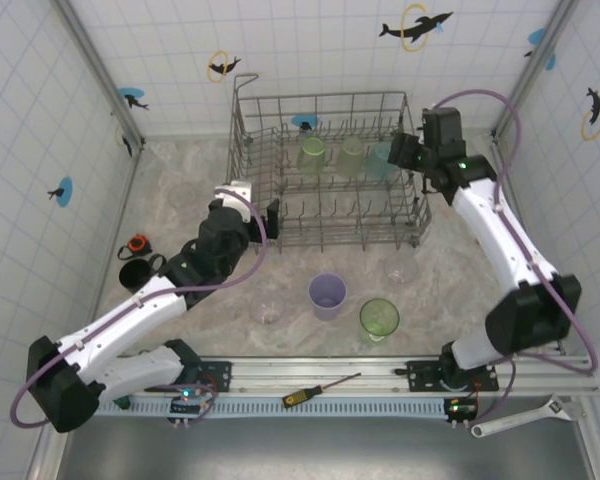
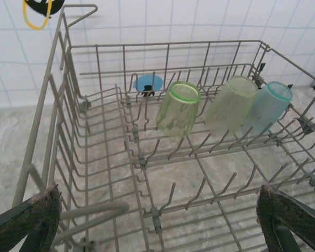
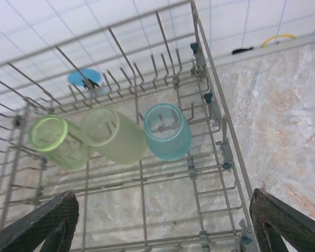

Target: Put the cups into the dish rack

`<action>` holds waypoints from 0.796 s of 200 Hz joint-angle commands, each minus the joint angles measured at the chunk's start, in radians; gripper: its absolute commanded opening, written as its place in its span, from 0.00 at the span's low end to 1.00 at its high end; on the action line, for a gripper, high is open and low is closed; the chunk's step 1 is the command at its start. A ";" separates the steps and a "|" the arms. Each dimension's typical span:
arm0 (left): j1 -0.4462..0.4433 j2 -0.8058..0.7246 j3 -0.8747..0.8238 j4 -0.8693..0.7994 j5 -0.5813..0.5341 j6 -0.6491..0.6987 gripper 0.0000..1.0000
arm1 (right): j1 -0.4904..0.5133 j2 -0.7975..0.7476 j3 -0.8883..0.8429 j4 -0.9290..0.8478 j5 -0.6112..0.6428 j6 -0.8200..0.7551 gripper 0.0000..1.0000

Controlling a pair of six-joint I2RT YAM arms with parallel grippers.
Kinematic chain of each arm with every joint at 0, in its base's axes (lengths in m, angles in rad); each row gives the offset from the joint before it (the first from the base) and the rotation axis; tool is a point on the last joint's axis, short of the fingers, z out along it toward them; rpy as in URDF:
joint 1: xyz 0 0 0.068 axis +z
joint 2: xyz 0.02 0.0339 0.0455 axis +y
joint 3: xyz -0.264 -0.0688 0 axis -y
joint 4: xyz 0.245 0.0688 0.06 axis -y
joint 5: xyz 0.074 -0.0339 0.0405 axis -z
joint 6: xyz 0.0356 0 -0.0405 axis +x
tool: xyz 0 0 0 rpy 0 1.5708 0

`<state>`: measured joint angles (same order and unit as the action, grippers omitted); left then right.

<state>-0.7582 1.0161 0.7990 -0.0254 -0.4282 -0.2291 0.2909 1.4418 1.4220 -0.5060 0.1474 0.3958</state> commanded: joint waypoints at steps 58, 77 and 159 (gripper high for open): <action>-0.020 -0.035 -0.042 -0.197 0.077 -0.396 0.98 | 0.031 -0.457 -0.435 0.027 -0.122 0.124 1.00; -0.046 -0.043 -0.058 -0.196 0.118 -0.456 0.98 | 0.038 -0.515 -0.456 -0.027 -0.149 0.126 1.00; -0.249 -0.034 -0.103 -0.162 0.162 -0.547 0.97 | 0.071 -0.682 -0.543 -0.124 -0.149 0.172 1.00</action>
<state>-0.9596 0.9756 0.7101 -0.1970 -0.2913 -0.7330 0.3534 0.7891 0.9077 -0.5980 -0.0044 0.5446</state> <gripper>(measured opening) 0.974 0.997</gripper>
